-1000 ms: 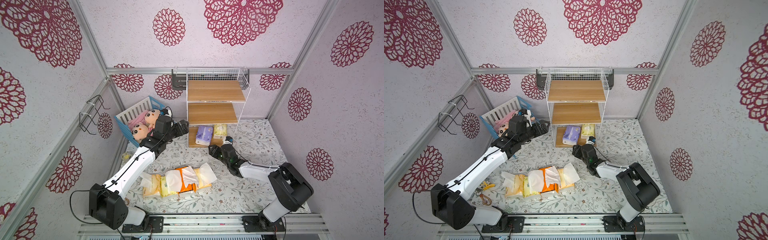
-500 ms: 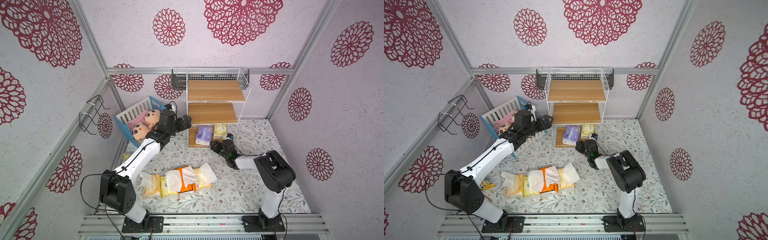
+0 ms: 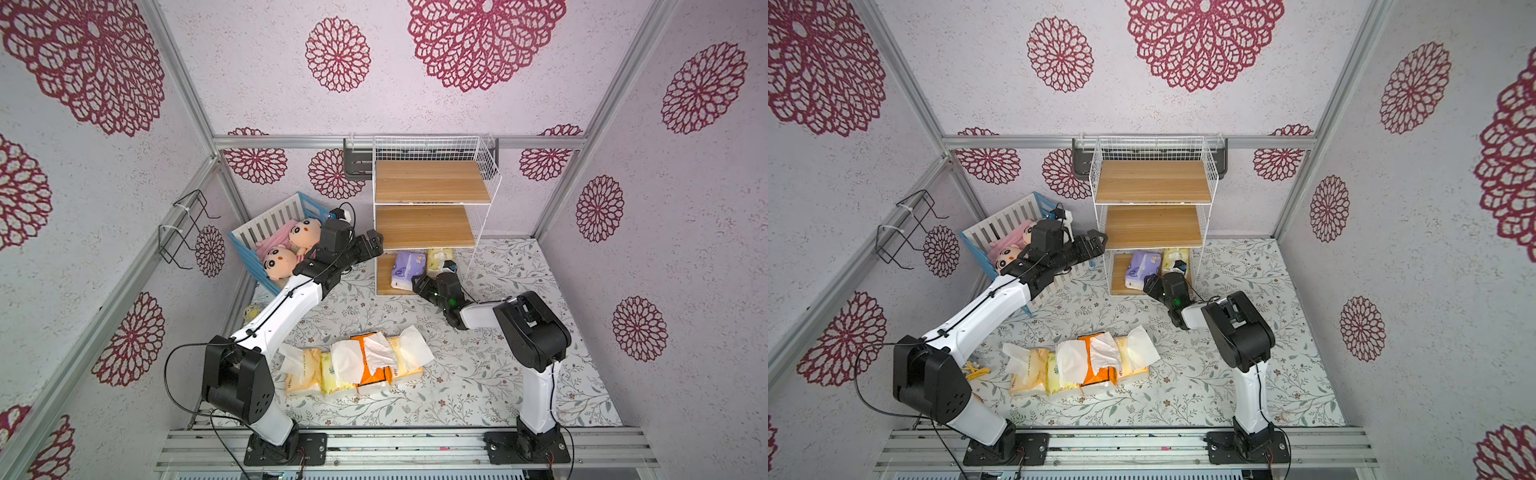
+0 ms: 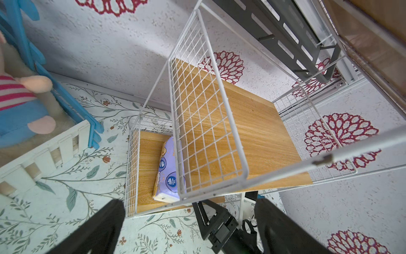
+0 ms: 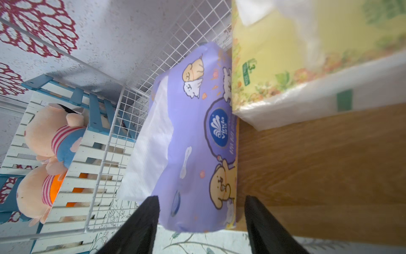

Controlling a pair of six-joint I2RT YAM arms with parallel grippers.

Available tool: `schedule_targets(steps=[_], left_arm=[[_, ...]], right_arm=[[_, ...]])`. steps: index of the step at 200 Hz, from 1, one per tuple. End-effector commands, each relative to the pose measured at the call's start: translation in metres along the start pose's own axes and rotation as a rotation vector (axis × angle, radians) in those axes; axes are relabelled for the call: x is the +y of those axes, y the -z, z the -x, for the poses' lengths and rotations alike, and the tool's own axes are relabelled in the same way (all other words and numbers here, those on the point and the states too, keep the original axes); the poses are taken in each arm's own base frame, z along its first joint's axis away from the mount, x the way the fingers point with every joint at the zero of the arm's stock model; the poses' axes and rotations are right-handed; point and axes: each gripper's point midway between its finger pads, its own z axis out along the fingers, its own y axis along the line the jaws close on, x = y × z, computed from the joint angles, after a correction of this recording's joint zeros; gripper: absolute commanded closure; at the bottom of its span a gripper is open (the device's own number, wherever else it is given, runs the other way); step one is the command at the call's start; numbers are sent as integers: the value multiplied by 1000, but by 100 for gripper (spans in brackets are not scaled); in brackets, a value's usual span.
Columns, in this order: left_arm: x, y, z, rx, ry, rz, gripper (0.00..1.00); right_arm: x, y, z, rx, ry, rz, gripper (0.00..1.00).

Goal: Remove the tissue boxes from the shelf
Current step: Pick up a box of tissues from the shelf.

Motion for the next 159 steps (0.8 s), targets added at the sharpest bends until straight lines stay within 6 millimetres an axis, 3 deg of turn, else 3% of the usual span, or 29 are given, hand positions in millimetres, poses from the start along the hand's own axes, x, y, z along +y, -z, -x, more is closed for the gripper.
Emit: schedule_targets(steps=[1, 35, 79, 110, 159], left_arm=[[-7, 1, 12, -25, -5, -24, 0], [-5, -2, 7, -12, 3, -23, 0], [-2, -5, 2, 4, 12, -19, 0], [-2, -5, 1, 10, 16, -18, 1], [1, 1, -4, 24, 27, -13, 1]], right_arm=[[10, -7, 13, -27, 18, 37, 32], [4, -17, 12, -15, 18, 20, 32], [4, -24, 7, 1, 29, 29, 41], [7, -26, 6, 14, 35, 52, 53], [23, -17, 12, 22, 46, 90, 82]])
